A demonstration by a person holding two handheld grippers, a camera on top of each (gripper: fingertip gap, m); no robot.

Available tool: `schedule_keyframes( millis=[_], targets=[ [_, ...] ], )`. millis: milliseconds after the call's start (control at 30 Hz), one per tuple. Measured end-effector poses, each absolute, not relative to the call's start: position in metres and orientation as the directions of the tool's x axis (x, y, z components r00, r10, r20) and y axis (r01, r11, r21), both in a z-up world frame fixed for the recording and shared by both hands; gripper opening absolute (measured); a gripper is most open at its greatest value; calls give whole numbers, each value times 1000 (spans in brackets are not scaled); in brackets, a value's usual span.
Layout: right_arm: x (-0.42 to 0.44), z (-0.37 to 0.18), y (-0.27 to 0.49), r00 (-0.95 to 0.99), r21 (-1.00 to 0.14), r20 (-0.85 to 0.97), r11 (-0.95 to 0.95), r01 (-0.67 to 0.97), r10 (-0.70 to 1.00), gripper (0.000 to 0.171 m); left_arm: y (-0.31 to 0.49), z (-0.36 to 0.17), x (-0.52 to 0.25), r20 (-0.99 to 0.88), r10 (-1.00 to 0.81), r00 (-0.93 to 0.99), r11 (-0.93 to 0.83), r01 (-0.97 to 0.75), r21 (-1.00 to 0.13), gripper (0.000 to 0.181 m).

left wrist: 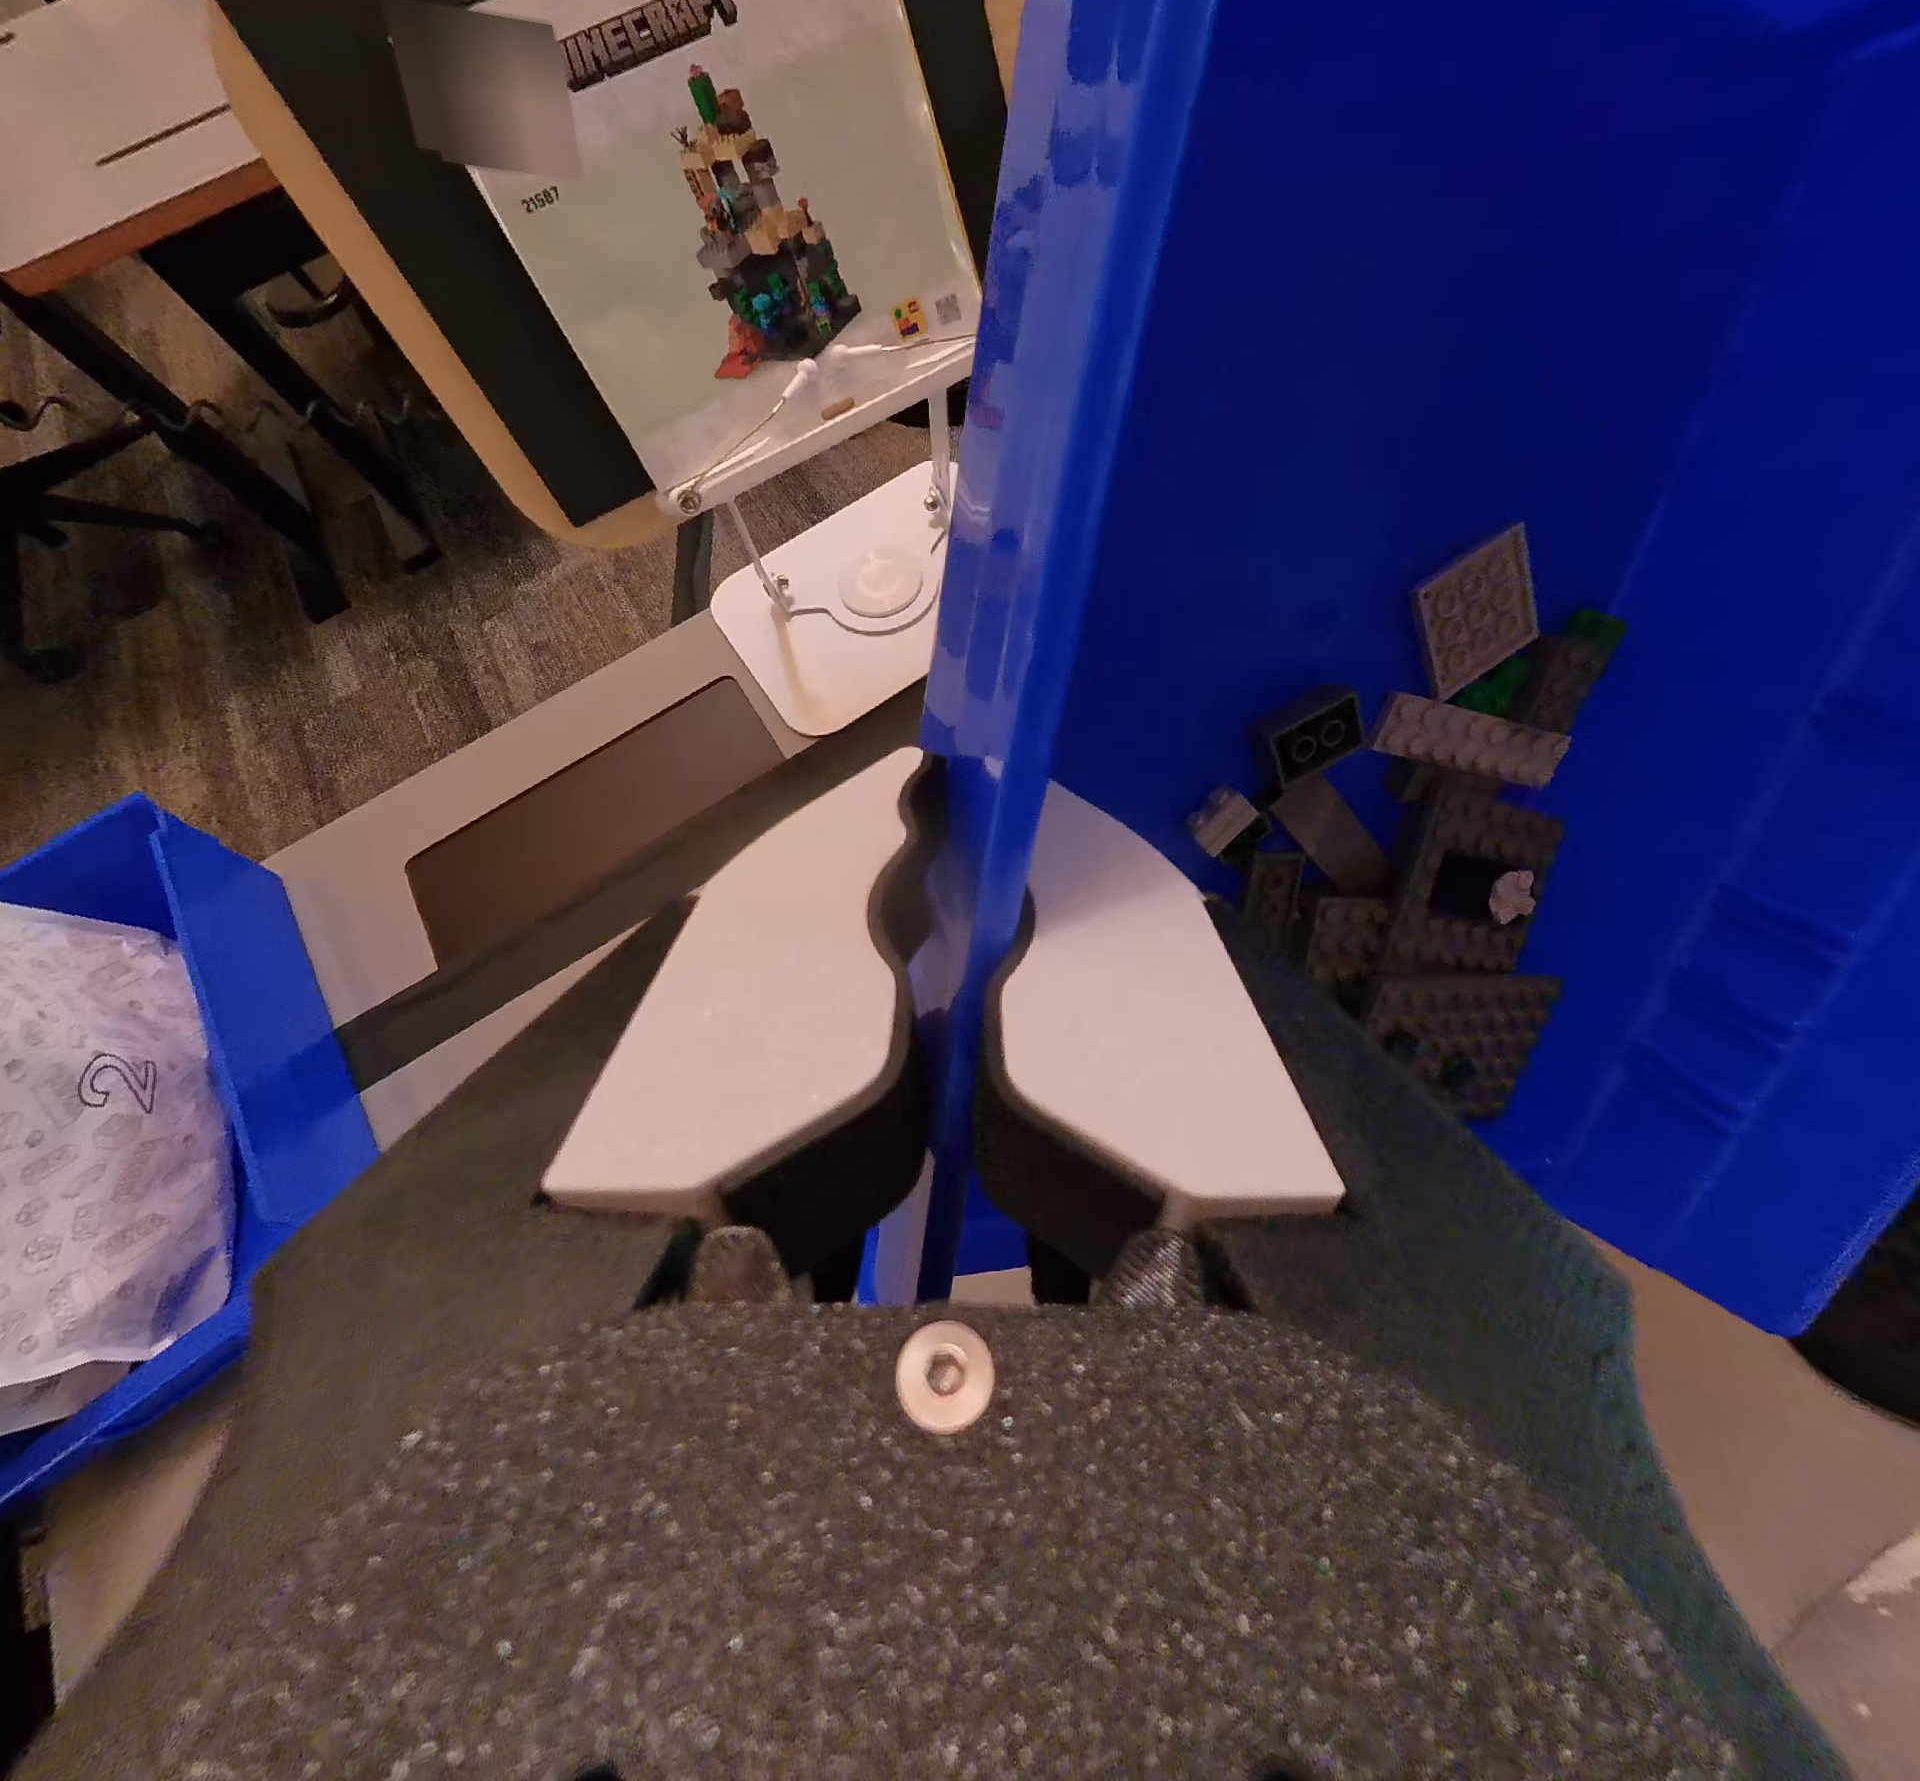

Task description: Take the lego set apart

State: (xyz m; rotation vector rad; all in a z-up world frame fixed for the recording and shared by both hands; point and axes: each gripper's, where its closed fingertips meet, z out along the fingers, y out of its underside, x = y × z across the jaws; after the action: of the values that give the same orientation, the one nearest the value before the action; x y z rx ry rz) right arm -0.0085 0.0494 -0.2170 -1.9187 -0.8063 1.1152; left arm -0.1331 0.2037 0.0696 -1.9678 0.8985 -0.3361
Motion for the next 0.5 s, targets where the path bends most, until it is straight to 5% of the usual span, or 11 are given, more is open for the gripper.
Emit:
schedule_keyframes(
  millis=[500],
  targets=[
    [-17, -218, 37, 396, -909, -226, -339, 244, 890, 3, 223, 44, -127, -232, -611, 757, -261, -469, -844, 6]
  ],
)
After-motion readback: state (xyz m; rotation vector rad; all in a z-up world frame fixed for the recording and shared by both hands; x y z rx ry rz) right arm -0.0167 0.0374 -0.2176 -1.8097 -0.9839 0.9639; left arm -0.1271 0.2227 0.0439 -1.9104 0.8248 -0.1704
